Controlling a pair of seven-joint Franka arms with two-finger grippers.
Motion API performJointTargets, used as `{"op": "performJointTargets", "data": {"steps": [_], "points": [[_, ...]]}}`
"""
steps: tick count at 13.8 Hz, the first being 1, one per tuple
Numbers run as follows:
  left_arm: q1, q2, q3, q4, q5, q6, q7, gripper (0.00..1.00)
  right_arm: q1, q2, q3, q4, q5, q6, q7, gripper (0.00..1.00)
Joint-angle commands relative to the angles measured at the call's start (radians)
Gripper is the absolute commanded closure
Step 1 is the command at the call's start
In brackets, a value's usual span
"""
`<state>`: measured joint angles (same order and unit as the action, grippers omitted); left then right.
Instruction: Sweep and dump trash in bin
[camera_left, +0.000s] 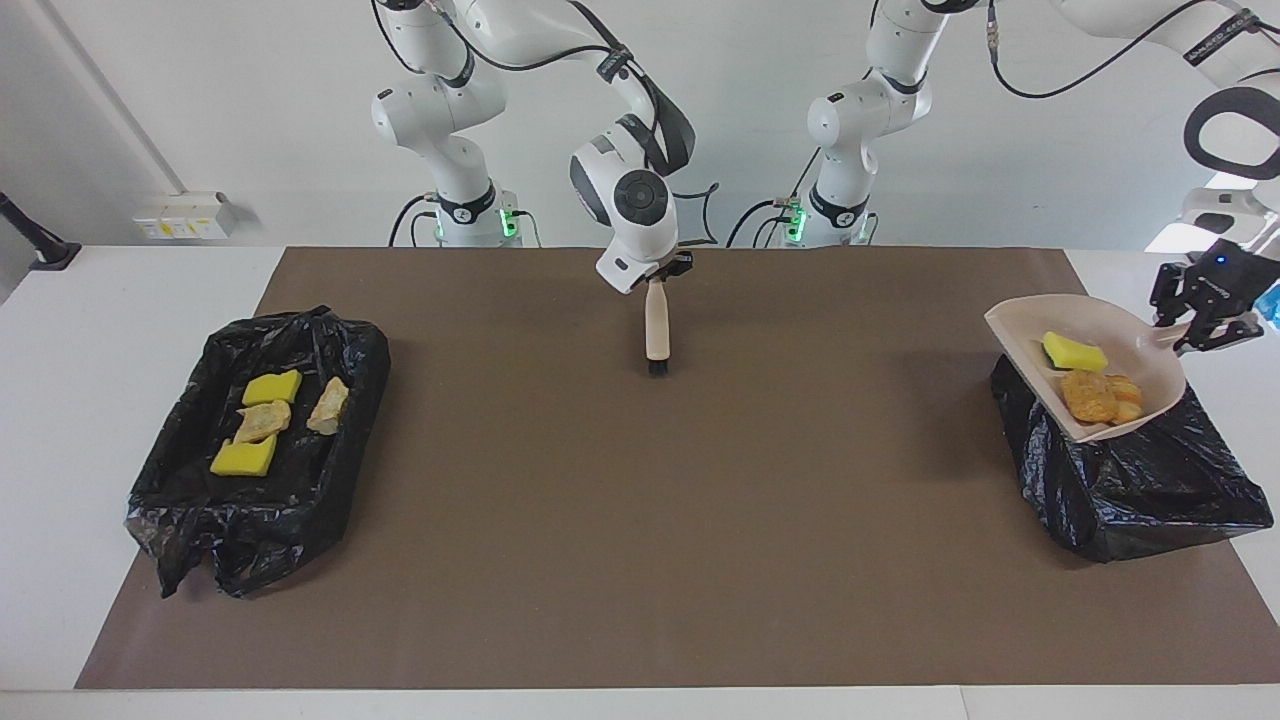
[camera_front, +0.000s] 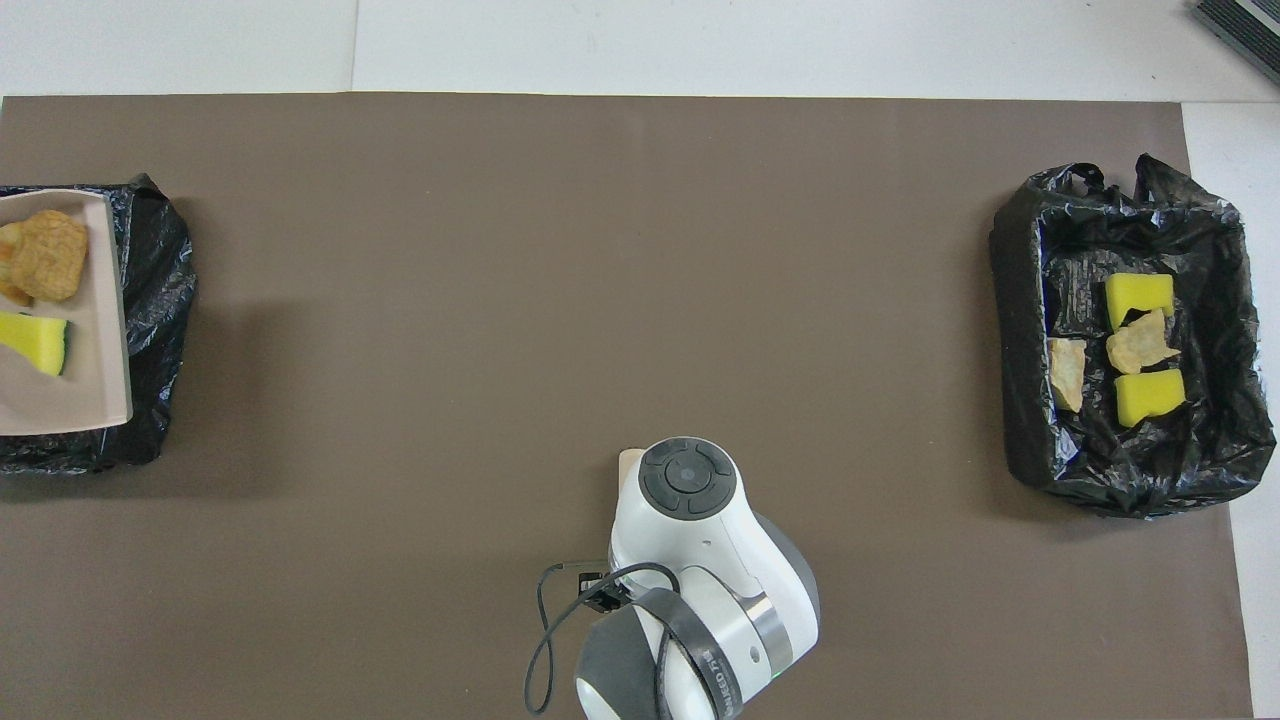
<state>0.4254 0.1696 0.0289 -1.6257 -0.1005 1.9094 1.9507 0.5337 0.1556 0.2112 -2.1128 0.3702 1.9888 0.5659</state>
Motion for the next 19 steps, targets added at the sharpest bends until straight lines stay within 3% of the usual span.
{"op": "performJointTargets", "data": {"steps": [1,4,5,6,8,9,14,17,19], "points": [[0.061,0.103,-0.012,0.135,0.04,-0.018,0.059,1.0,0.02,0.025,0.0,-0.009,0.024,0.057,-0.008,0.9],[0.055,0.123,-0.012,0.156,0.22,0.13,0.073,1.0,0.02,0.03,-0.001,0.001,0.024,0.064,0.005,0.62],[0.049,0.123,-0.012,0.143,0.238,0.154,0.07,1.0,0.02,0.035,-0.001,0.001,0.018,0.07,0.003,0.27],[0.035,0.117,-0.009,0.121,0.293,0.158,0.059,1.0,0.02,0.047,-0.003,0.019,0.004,0.076,0.002,0.0],[0.006,0.11,-0.01,0.107,0.48,0.143,0.01,1.0,0.011,0.077,-0.01,0.083,-0.04,0.079,0.009,0.0],[-0.01,0.096,-0.009,0.078,0.514,0.148,-0.025,1.0,-0.003,0.078,-0.013,0.108,-0.09,0.09,0.009,0.0],[-0.126,0.055,-0.009,0.028,0.835,0.051,-0.336,1.0,-0.18,0.043,-0.016,0.209,-0.229,0.091,0.008,0.0],[-0.122,0.015,-0.009,-0.043,0.9,0.06,-0.378,1.0,-0.337,0.001,-0.015,0.252,-0.406,0.072,-0.018,0.0],[-0.128,0.011,-0.009,-0.042,0.984,0.048,-0.413,1.0,-0.394,-0.011,-0.038,0.321,-0.439,-0.013,-0.084,0.0]]}}
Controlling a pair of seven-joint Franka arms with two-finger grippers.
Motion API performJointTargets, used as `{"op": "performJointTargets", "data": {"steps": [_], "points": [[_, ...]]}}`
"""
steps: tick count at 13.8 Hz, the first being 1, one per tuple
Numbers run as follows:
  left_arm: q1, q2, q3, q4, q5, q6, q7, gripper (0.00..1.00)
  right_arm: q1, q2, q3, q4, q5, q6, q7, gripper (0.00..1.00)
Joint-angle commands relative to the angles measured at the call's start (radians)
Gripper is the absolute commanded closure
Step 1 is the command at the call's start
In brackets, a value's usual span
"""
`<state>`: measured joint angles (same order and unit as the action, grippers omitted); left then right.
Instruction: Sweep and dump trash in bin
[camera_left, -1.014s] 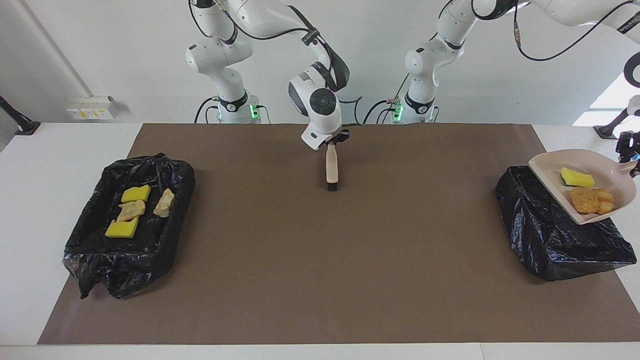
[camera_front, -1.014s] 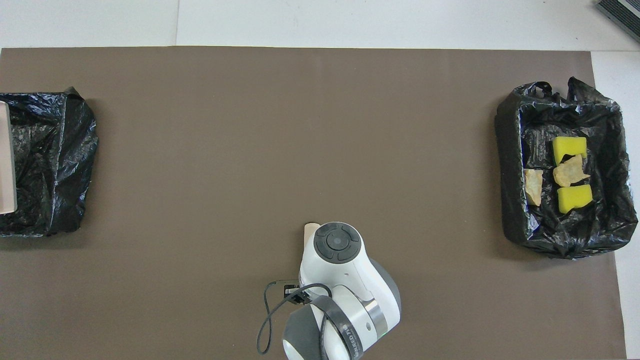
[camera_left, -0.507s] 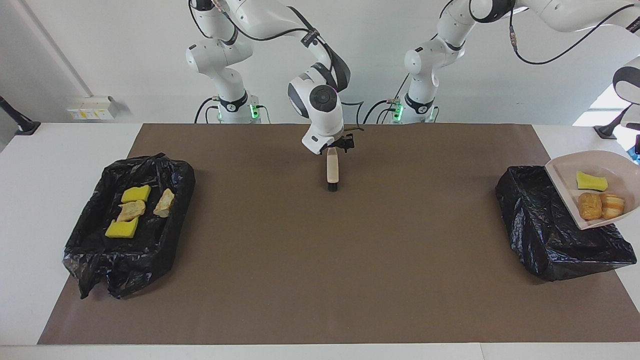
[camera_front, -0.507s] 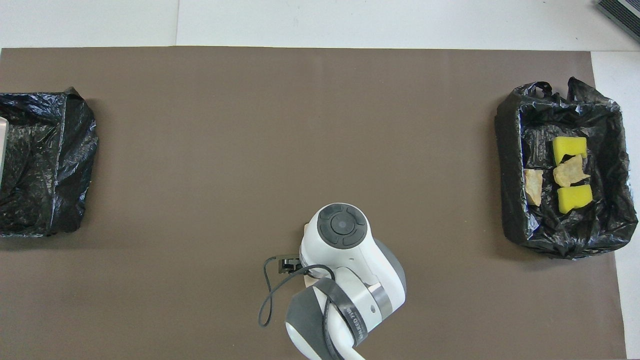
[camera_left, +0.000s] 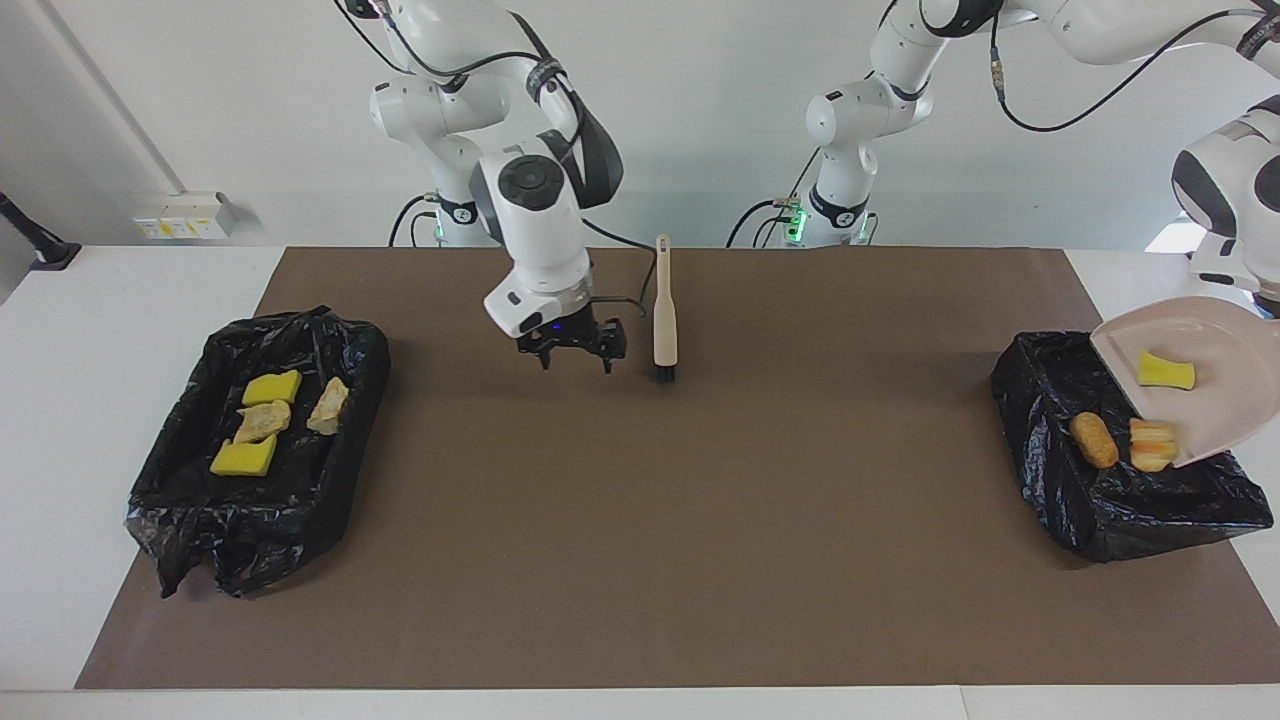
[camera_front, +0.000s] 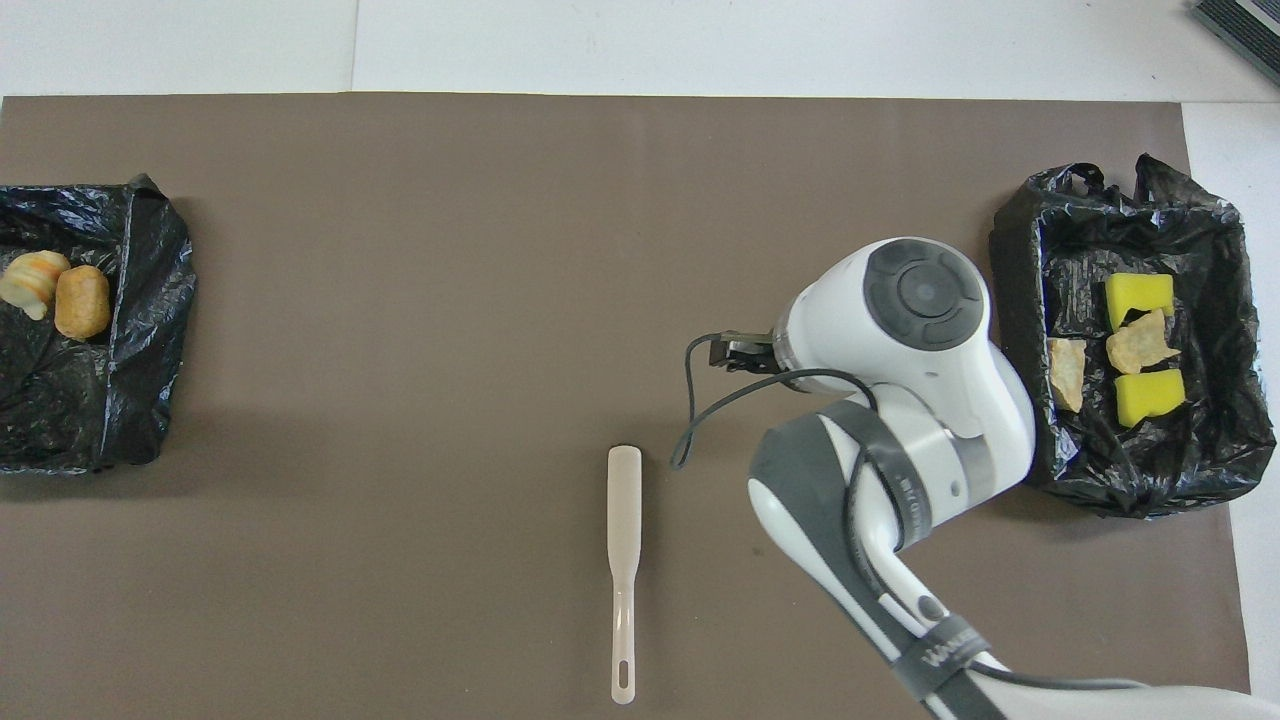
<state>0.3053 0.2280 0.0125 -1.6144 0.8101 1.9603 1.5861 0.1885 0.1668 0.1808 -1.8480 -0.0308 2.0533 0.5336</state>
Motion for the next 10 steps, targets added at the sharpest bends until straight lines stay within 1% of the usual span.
{"op": "performJointTargets", "data": {"steps": [1,3,5,6,7,8,10], "points": [[-0.009,-0.05,0.007,-0.055,0.105,-0.014,-0.081,1.0,-0.063,-0.032,-0.039,0.096,-0.037,-0.125,-0.091,0.0],[-0.018,-0.052,0.007,-0.052,0.161,-0.027,-0.104,1.0,-0.07,-0.071,-0.124,0.147,-0.029,-0.198,-0.171,0.0],[-0.031,-0.059,0.007,-0.038,0.205,-0.05,-0.104,1.0,-0.075,-0.146,-0.168,0.148,-0.027,-0.251,-0.23,0.0],[-0.035,-0.062,0.007,-0.035,0.219,-0.069,-0.104,1.0,-0.09,-0.179,-0.175,0.15,-0.018,-0.29,-0.243,0.0],[-0.066,-0.062,0.007,-0.035,0.242,-0.105,-0.119,1.0,-0.11,-0.208,-0.173,0.154,-0.018,-0.335,-0.254,0.0],[-0.092,-0.064,0.006,-0.038,0.277,-0.154,-0.179,1.0,-0.136,-0.228,-0.169,0.168,-0.011,-0.395,-0.271,0.0],[-0.15,-0.076,0.004,-0.047,0.328,-0.242,-0.233,1.0,-0.15,-0.242,-0.178,0.197,0.006,-0.5,-0.293,0.0]]}}
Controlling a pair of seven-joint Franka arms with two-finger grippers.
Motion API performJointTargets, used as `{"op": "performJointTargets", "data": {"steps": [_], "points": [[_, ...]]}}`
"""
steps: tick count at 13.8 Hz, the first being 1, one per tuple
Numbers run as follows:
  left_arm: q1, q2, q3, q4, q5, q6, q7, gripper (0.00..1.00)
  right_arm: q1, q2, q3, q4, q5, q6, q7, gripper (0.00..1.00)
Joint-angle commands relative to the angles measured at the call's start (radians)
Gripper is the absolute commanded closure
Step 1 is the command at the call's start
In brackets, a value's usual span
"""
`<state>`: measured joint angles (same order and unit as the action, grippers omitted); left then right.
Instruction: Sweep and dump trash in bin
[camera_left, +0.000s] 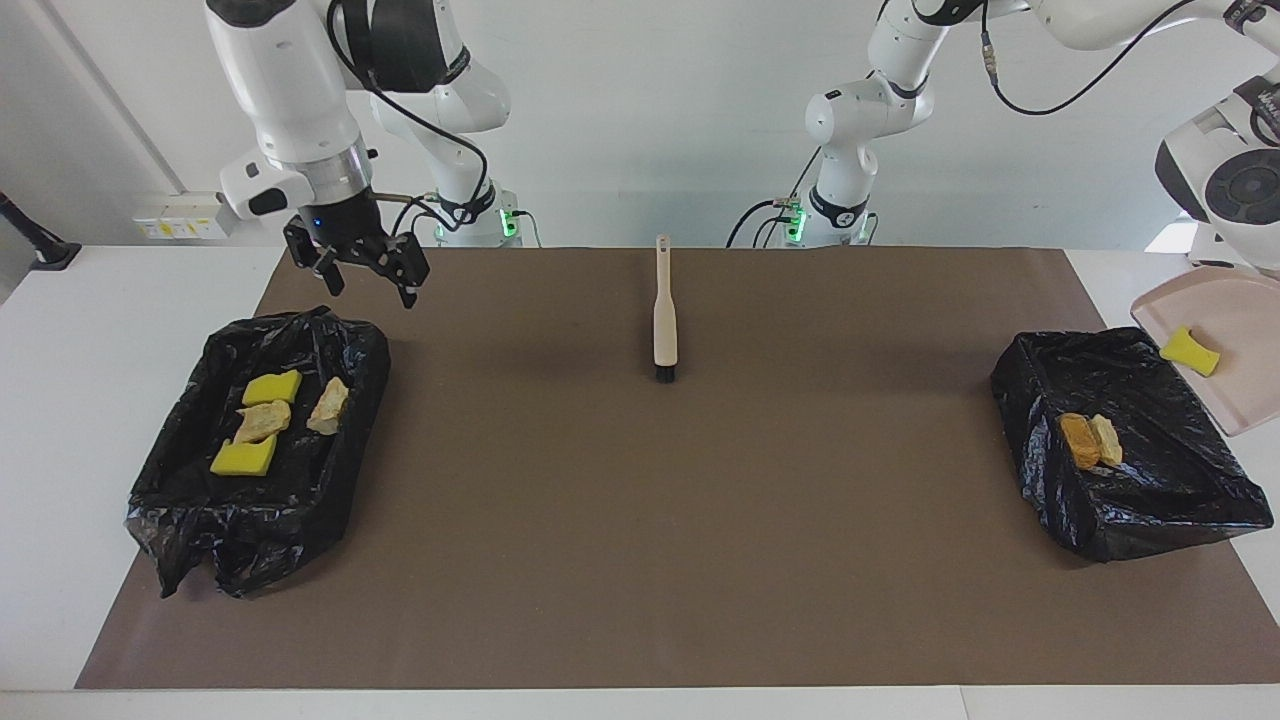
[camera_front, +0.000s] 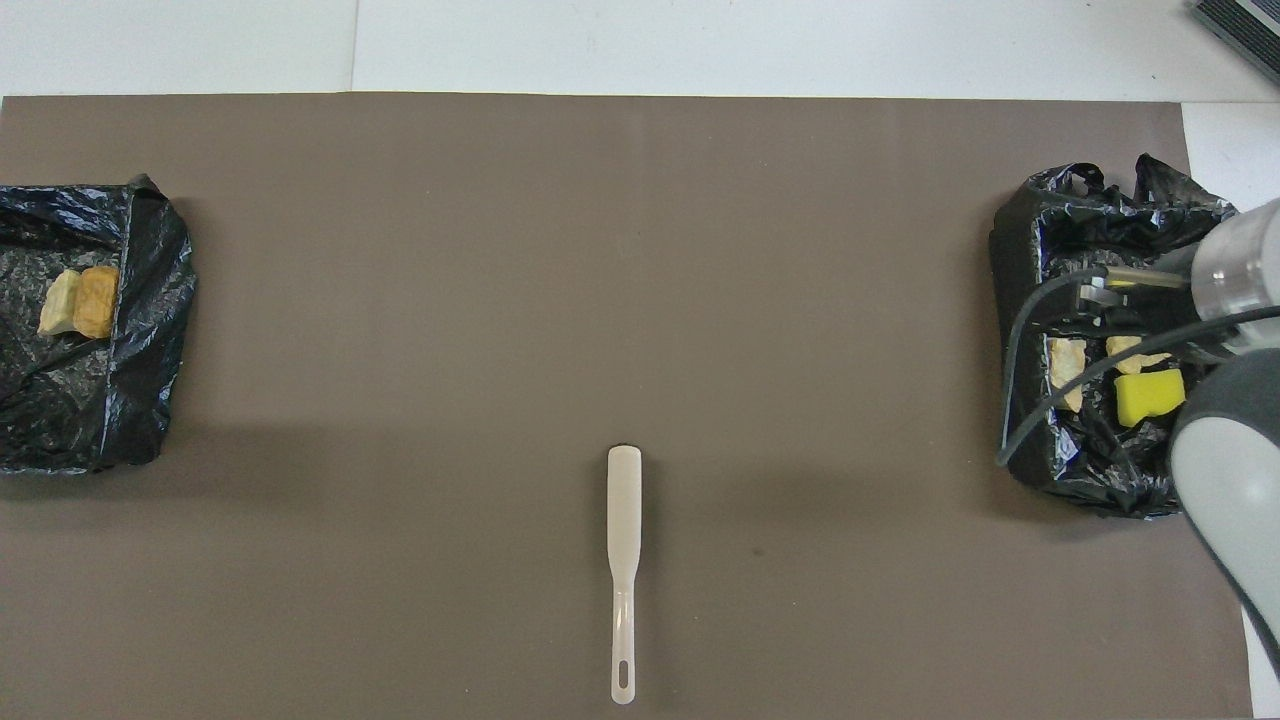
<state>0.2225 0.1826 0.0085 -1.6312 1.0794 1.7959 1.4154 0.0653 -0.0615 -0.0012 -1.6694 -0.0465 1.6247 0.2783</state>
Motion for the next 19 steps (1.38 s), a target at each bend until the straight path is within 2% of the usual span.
{"op": "performJointTargets", "data": {"steps": [1,5,6,8,9,11,13,16,19], "points": [[-0.084,-0.032,0.008,-0.033,0.072,-0.105,-0.064,1.0,-0.035,-0.029,0.0,0.016,0.046,-0.095,-0.037,0.0],[-0.153,-0.015,0.007,-0.084,0.142,-0.158,-0.087,1.0,-0.018,-0.037,-0.005,0.01,0.047,-0.131,-0.08,0.0],[-0.153,-0.015,0.007,-0.084,0.143,-0.158,-0.087,1.0,0.011,-0.032,-0.034,0.02,0.042,-0.131,-0.097,0.0],[-0.158,-0.028,0.002,-0.046,0.133,-0.139,-0.07,1.0,0.05,-0.023,-0.103,0.031,0.045,-0.131,-0.109,0.0],[-0.158,-0.031,-0.004,-0.007,0.117,-0.138,-0.041,1.0,0.045,-0.023,-0.106,0.031,0.047,-0.132,-0.132,0.0],[-0.166,-0.025,-0.03,0.033,0.01,-0.136,-0.018,1.0,0.041,-0.03,-0.106,0.033,0.05,-0.134,-0.162,0.0],[-0.215,-0.025,-0.047,0.03,-0.066,-0.138,-0.019,1.0,0.039,-0.029,-0.108,0.033,0.05,-0.143,-0.162,0.0],[-0.273,-0.017,-0.047,0.031,-0.281,-0.136,-0.053,1.0,0.039,-0.035,-0.108,0.031,0.053,-0.131,-0.165,0.0],[-0.359,0.014,-0.047,0.028,-0.415,-0.15,-0.269,1.0,0.039,-0.038,-0.108,0.028,0.053,-0.132,-0.18,0.0]]}}
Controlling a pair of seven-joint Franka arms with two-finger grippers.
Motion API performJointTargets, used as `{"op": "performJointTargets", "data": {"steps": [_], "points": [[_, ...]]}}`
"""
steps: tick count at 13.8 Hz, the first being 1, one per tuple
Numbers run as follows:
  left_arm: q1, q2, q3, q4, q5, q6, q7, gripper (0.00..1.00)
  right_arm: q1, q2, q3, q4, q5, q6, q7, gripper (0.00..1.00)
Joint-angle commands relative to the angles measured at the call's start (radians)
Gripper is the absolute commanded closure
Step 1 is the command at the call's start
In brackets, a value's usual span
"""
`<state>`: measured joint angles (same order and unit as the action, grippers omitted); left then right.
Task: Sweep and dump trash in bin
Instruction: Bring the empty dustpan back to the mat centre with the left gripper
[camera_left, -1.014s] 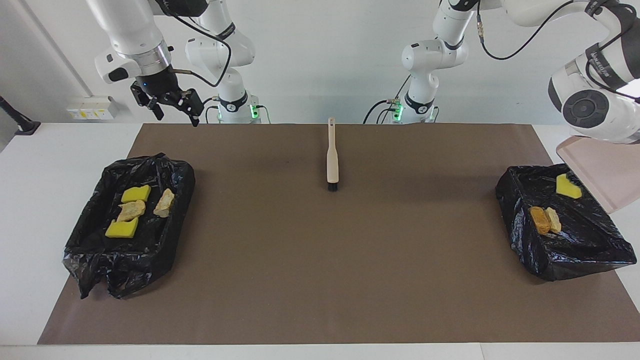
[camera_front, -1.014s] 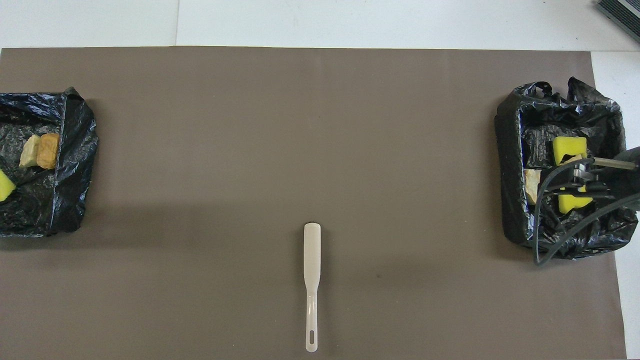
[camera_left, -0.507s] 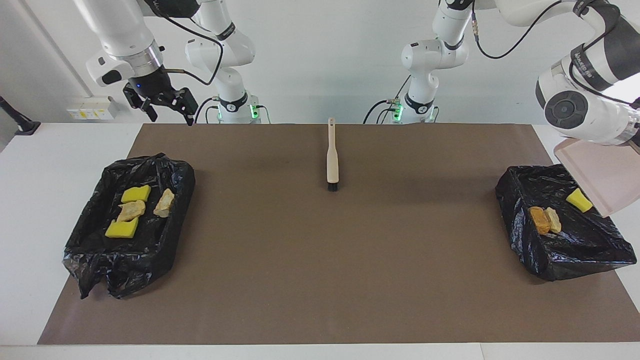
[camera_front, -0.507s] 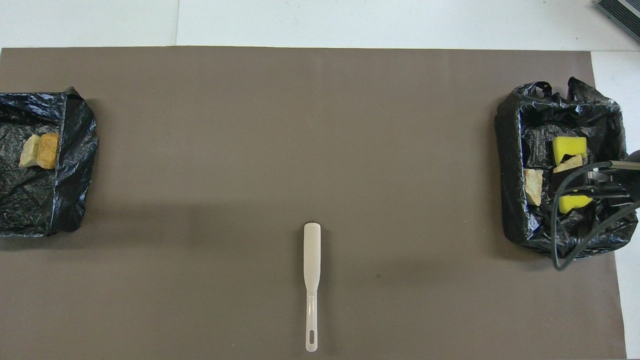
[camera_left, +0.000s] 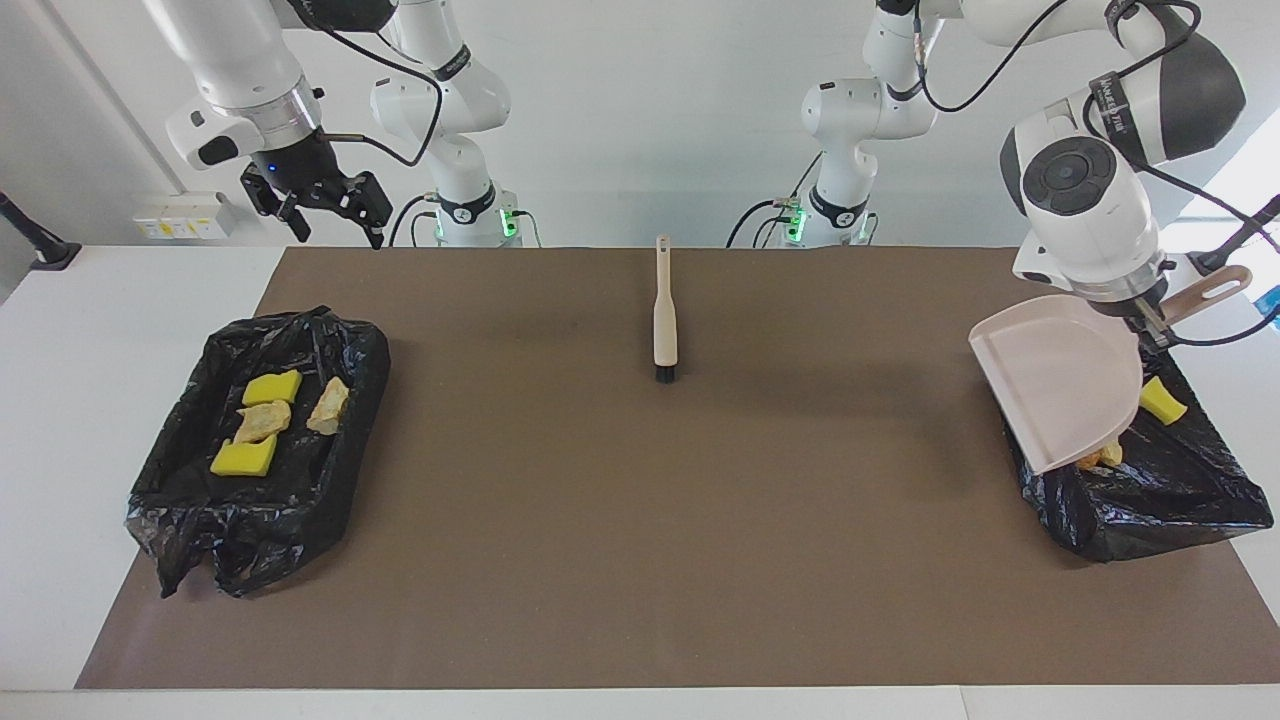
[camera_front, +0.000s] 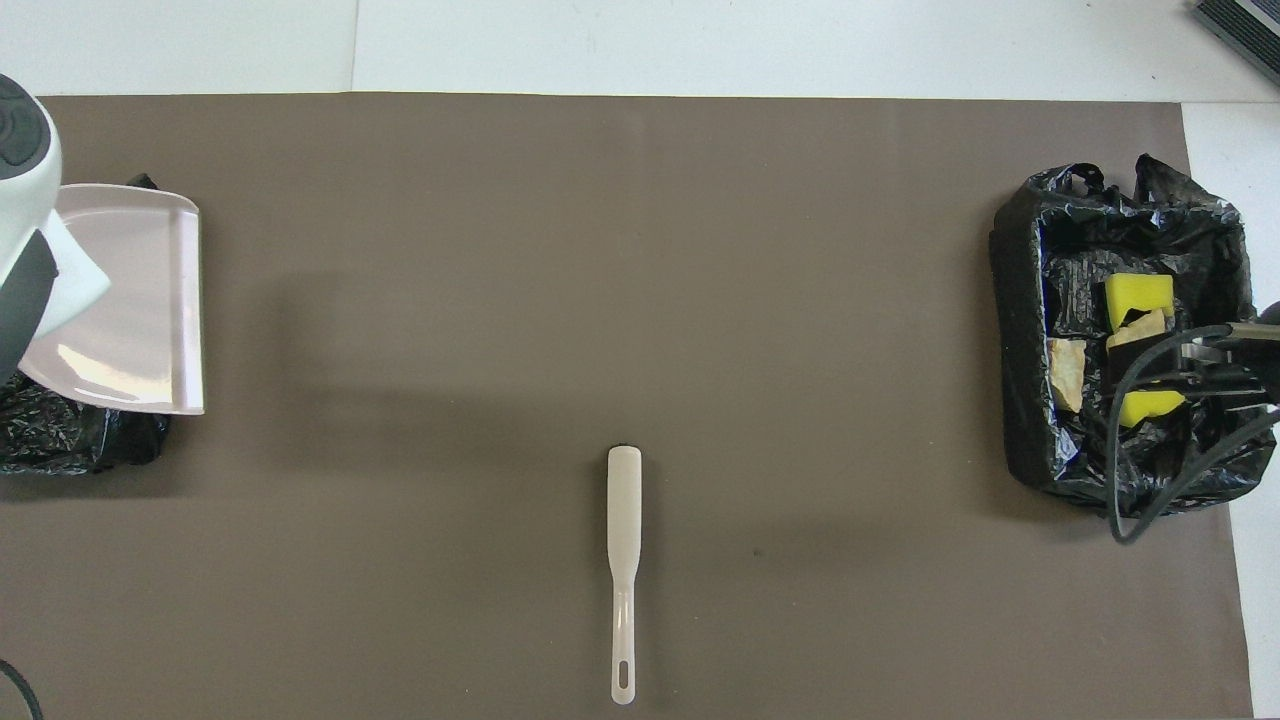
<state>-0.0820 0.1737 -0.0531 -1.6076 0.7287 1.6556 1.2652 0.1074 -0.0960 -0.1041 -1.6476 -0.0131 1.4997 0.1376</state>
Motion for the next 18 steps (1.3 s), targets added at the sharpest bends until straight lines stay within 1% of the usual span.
{"op": "performJointTargets", "data": {"steps": [1,3,5,8,10,11,12,13,15,16,18], "points": [[-0.088,0.042,0.015,0.003,-0.112,-0.014,-0.206,1.0,-0.003,-0.004,-0.006,0.005,0.018,-0.007,-0.058,0.0],[-0.148,0.087,0.015,0.009,-0.196,-0.014,-0.402,1.0,-0.014,-0.005,-0.011,0.0,0.015,-0.007,-0.114,0.0],[-0.203,0.111,0.015,0.023,-0.319,-0.014,-0.527,1.0,-0.026,-0.007,-0.012,-0.001,0.018,-0.006,-0.119,0.0],[-0.28,0.161,0.016,0.064,-0.434,-0.014,-0.79,1.0,-0.045,-0.01,-0.014,-0.004,0.021,-0.006,-0.121,0.0],[-0.346,0.222,0.016,0.128,-0.478,-0.016,-0.956,1.0,-0.045,-0.01,-0.014,-0.004,0.022,-0.007,-0.118,0.0],[-0.367,0.252,0.016,0.168,-0.515,-0.014,-1.03,1.0,-0.045,-0.01,-0.014,-0.004,0.022,-0.007,-0.121,0.0],[-0.377,0.266,0.016,0.195,-0.557,-0.007,-1.112,1.0,-0.045,-0.011,-0.014,-0.004,0.022,-0.007,-0.121,0.0],[-0.393,0.282,0.016,0.219,-0.581,0.012,-1.195,1.0,-0.045,-0.011,-0.014,-0.004,0.022,-0.007,-0.121,0.0],[-0.436,0.352,0.016,0.311,-0.592,0.036,-1.343,1.0,-0.041,-0.01,-0.005,0.0,0.019,-0.007,-0.116,0.0],[-0.44,0.38,0.016,0.346,-0.612,0.041,-1.431,1.0,-0.035,-0.01,-0.003,0.0,0.019,-0.009,-0.115,0.0],[-0.467,0.417,0.018,0.386,-0.618,0.09,-1.567,1.0,-0.034,-0.01,-0.003,0.0,0.018,-0.007,-0.11,0.0]]}}
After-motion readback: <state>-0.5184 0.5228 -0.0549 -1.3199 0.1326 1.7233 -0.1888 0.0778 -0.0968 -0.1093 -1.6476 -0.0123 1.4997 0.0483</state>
